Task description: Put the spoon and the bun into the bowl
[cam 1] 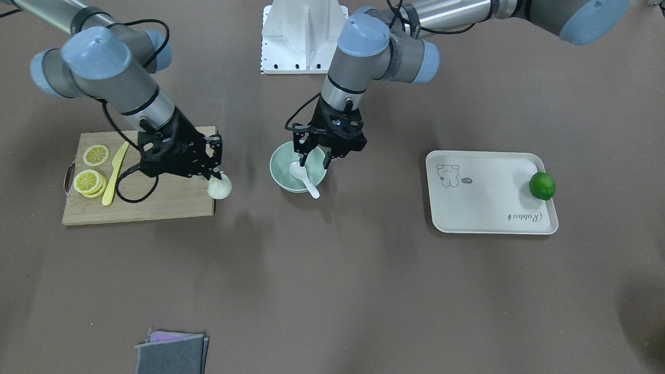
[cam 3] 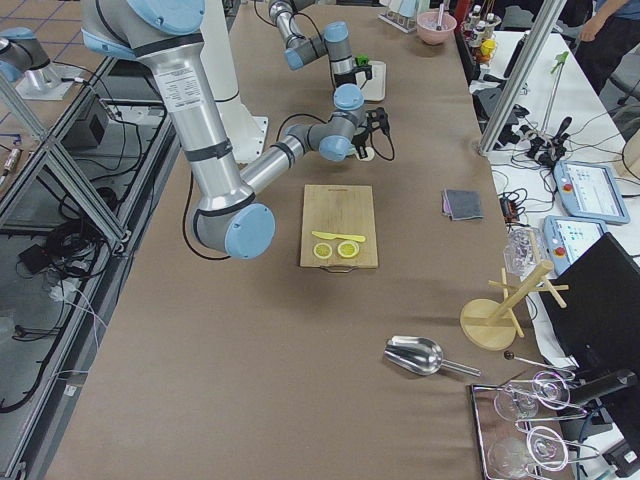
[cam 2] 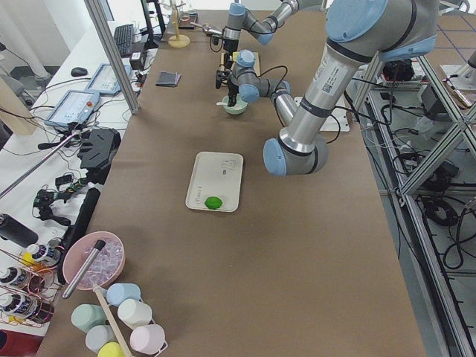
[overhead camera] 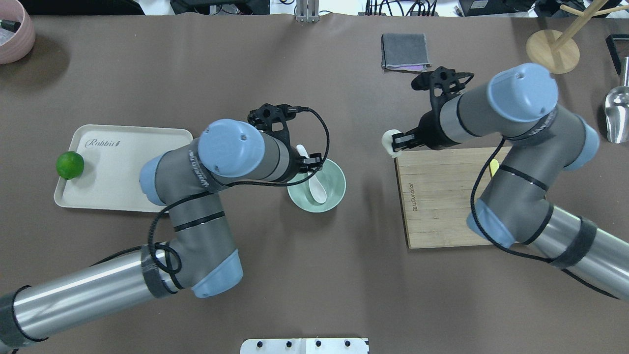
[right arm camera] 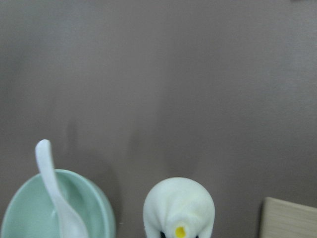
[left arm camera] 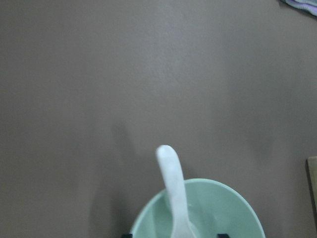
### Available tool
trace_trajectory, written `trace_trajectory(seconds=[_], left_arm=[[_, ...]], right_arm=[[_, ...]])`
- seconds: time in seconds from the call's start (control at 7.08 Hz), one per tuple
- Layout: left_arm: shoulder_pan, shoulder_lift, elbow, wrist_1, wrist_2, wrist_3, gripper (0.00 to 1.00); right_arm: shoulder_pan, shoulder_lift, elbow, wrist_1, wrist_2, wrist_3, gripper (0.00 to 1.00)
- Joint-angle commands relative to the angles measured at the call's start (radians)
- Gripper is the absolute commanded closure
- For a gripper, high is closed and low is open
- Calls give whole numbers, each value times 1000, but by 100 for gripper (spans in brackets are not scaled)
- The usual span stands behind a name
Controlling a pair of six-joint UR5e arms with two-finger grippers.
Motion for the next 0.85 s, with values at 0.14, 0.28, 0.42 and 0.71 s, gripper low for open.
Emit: trace_trajectory(seconds=[0.14,0.28,0.42,0.71], left_arm=[[-327,224,-104,-8,-402,288,2],[-340,237,-105,-9,-404,304,2],[-338,238,-102,-9,-396,304,2],[-337,240,-99,-8,-394,299,2]], right_arm=[[-216,157,2,-130,-236,152,100],[-252,160,-6,-134,-293,154,81],[-252,154,-9,-135,-295,196,6],[-228,144,-9,-135,-290,201,0]])
